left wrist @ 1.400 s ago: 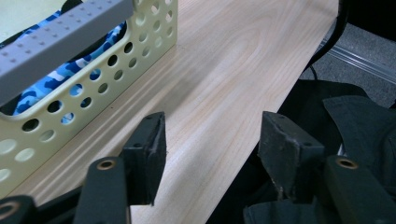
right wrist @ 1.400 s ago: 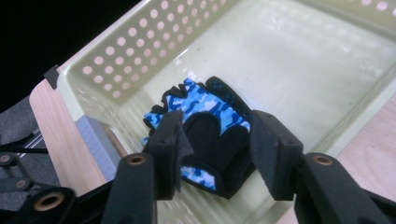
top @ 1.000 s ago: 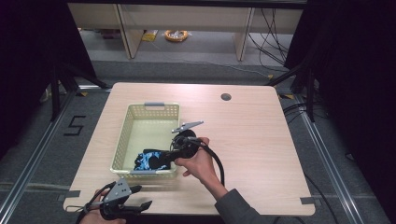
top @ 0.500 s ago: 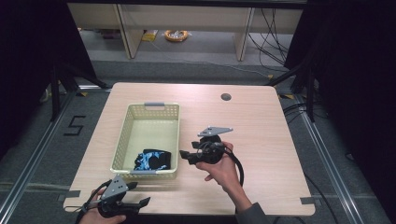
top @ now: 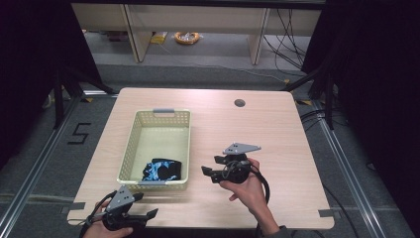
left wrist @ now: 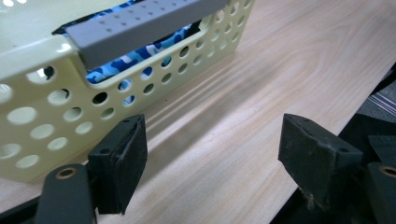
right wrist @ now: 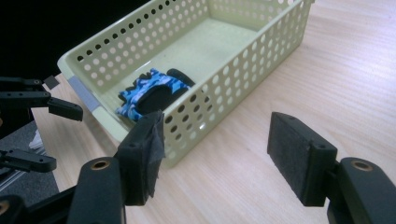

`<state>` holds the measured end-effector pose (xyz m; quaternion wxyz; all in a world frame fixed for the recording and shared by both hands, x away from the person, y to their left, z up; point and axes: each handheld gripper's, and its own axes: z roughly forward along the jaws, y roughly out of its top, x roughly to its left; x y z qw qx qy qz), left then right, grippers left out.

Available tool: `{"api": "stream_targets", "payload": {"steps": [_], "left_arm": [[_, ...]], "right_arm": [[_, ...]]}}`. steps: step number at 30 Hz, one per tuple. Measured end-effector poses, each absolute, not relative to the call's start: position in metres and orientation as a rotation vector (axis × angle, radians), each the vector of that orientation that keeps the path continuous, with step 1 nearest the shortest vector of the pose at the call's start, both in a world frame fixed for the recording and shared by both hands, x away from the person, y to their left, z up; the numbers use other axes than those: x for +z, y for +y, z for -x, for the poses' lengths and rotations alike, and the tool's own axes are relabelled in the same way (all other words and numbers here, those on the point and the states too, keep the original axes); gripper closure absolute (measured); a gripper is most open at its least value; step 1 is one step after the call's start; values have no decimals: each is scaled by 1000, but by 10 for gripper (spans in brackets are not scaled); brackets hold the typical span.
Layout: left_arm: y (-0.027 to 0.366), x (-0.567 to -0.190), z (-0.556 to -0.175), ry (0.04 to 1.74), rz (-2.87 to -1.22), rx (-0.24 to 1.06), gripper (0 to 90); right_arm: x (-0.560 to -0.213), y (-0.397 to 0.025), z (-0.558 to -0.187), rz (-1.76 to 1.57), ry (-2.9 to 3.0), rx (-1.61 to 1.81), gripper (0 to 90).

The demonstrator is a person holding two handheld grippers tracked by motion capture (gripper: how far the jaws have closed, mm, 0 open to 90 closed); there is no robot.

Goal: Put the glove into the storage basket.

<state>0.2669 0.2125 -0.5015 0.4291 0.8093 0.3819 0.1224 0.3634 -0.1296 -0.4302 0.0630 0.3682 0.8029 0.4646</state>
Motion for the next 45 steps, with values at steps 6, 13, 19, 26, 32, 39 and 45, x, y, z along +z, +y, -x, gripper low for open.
{"api": "stream_targets", "payload": {"steps": [6,13,19,26,32,39,45], "left_arm": [[214,-501,-267,961,-2018,302,209],[216,-501,-267,962,-2029,316,172],[216,-502,-266,968,-2030,321,165],[216,-502,-266,974,-2014,313,163],[217,-502,-266,962,-2034,326,164],[215,-502,-265,977,-2020,300,164],[215,-503,-265,973,-2030,293,164]], "right_arm": [[-433,-136,-359,-1136,2400,1422,359],[-434,-142,-354,-1128,2410,1439,323],[-439,-149,-348,-1157,2400,1444,277],[-445,-163,-341,-1179,2382,1429,267],[-447,-170,-336,-1188,2374,1439,267],[-451,-177,-332,-1180,2368,1445,261],[-456,-181,-326,-1233,2369,1437,254]]}}
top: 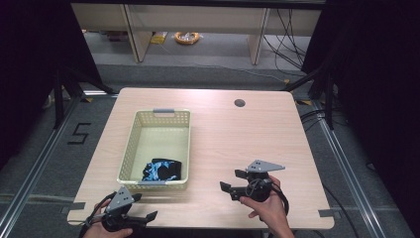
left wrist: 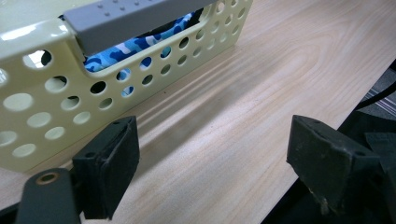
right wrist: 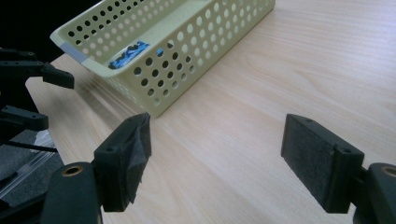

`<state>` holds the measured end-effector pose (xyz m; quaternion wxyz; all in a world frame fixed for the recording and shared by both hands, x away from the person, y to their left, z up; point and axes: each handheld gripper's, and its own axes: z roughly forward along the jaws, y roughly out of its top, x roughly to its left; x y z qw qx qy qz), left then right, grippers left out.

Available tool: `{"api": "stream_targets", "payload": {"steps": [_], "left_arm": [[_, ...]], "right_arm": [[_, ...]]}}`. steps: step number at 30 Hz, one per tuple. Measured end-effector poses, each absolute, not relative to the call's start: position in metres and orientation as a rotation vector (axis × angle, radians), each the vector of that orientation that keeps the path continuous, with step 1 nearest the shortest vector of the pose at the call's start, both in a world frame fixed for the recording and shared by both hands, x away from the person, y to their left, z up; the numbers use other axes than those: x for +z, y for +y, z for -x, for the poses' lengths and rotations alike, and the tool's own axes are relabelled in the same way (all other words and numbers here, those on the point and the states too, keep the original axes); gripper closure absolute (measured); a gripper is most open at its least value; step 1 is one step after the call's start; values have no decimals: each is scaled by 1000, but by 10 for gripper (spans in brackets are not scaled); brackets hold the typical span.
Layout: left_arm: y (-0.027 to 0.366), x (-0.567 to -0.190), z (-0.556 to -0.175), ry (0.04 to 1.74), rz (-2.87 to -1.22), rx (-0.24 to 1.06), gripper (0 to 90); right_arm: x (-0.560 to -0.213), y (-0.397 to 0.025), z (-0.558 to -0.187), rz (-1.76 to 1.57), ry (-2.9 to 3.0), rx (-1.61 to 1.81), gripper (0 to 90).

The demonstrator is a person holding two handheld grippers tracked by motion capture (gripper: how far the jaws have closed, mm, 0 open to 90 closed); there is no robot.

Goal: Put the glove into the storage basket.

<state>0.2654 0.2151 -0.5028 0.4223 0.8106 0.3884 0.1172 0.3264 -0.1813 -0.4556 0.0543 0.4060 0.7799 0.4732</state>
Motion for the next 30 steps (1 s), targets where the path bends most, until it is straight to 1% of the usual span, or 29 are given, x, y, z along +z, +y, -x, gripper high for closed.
{"api": "stream_targets", "payload": {"steps": [2,3,7,10,11,12,13,14,20,22,23,25,27,29,30], "left_arm": [[217,-504,-267,967,-2046,326,165],[216,-504,-266,976,-2038,317,165],[217,-503,-266,966,-2061,303,165],[215,-505,-265,986,-2033,283,165],[215,-505,-265,986,-2033,283,165],[215,-506,-266,973,-2041,328,165],[214,-506,-265,970,-2020,307,165],[215,-505,-266,966,-2044,314,166],[216,-504,-266,955,-2066,308,166],[215,-504,-265,960,-2063,291,166],[217,-504,-266,950,-2086,305,166],[214,-506,-265,966,-2045,291,167],[213,-506,-264,978,-2043,271,167],[213,-506,-264,979,-2040,274,167],[213,-507,-265,957,-2044,300,167]], "right_arm": [[-458,-185,-327,-1205,2368,1425,252],[-458,-183,-324,-1256,2369,1442,250],[-462,-189,-322,-1218,2383,1422,243],[-464,-192,-319,-1212,2377,1419,240],[-464,-192,-319,-1212,2377,1419,240],[-464,-193,-317,-1222,2383,1404,236],[-464,-193,-317,-1222,2383,1404,236],[-463,-193,-314,-1264,2390,1401,233],[-469,-197,-306,-1263,2390,1415,222],[-471,-200,-306,-1209,2399,1409,221],[-473,-201,-305,-1196,2395,1405,220],[-475,-201,-300,-1222,2392,1401,213],[-477,-204,-298,-1188,2411,1353,213],[-478,-203,-296,-1201,2406,1369,213],[-479,-204,-293,-1210,2423,1320,212]]}}
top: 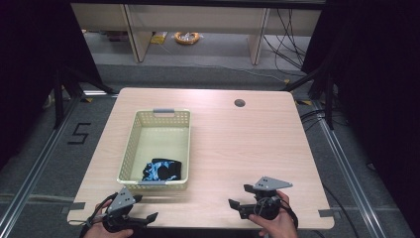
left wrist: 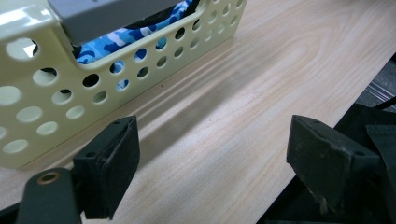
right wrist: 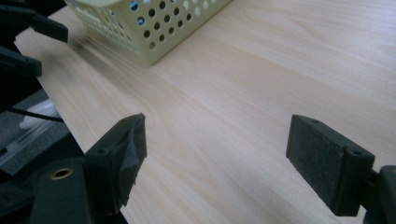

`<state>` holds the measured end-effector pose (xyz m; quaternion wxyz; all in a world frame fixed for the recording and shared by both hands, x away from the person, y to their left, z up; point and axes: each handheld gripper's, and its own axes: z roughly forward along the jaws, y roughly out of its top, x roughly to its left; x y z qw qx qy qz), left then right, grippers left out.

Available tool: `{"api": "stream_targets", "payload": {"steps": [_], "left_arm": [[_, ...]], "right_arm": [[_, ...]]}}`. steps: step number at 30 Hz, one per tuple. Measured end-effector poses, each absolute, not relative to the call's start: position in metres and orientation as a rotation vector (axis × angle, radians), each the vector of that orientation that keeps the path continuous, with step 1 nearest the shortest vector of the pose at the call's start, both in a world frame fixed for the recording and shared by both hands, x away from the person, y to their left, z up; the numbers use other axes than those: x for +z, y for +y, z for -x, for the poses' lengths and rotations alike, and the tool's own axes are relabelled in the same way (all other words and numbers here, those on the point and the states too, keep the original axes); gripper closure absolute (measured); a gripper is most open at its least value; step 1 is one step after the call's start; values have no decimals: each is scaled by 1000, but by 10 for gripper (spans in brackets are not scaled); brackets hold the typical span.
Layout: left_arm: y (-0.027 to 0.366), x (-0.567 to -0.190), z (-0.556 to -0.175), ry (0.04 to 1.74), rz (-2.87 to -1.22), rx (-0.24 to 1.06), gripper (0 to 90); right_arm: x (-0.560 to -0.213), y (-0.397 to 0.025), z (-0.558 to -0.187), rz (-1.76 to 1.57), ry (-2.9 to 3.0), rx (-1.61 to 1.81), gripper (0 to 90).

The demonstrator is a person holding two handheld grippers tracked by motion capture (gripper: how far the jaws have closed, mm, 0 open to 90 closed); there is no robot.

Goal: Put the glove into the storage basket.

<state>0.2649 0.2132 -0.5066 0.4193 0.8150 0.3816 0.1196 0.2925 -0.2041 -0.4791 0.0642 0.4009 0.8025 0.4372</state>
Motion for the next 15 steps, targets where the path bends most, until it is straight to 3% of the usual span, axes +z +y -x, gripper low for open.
{"api": "stream_targets", "payload": {"steps": [15], "left_arm": [[212,-507,-264,936,-2096,277,169]], "right_arm": [[-490,-210,-277,-1151,2467,1227,208]]}}
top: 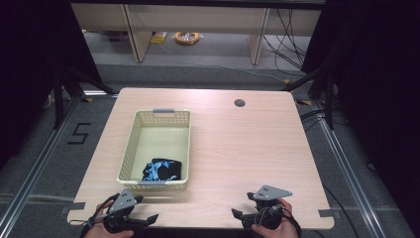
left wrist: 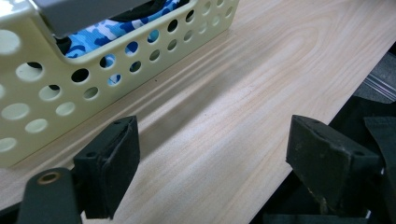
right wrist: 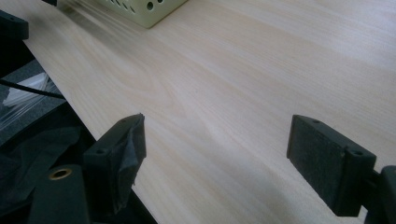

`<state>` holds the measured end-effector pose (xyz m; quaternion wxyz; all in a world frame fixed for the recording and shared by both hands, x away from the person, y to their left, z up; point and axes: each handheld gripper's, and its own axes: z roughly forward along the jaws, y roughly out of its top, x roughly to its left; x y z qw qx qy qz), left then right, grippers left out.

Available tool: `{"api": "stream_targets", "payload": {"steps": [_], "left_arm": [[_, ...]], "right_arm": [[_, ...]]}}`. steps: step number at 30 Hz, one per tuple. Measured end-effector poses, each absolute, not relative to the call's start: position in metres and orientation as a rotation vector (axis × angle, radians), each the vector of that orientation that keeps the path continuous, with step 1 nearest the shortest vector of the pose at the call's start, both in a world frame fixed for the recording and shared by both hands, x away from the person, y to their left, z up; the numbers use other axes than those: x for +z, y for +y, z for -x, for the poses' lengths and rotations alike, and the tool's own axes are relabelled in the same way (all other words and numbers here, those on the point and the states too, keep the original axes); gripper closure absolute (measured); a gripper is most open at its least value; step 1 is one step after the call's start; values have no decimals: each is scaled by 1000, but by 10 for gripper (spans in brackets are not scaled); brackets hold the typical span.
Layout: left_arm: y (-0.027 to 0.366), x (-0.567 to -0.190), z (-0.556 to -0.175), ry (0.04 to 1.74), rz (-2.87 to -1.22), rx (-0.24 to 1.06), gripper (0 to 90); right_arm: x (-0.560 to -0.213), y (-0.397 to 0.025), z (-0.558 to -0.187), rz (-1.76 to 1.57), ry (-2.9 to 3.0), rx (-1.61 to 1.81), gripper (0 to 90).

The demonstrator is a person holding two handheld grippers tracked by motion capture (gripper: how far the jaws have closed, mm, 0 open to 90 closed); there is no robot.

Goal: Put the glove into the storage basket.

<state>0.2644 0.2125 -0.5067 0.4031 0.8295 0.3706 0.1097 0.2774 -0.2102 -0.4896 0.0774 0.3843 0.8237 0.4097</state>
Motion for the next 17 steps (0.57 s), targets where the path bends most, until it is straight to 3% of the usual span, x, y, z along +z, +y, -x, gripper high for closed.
{"api": "stream_targets", "payload": {"steps": [17], "left_arm": [[211,-507,-264,952,-2092,264,169]], "right_arm": [[-492,-211,-275,-1187,2457,1188,206]]}}
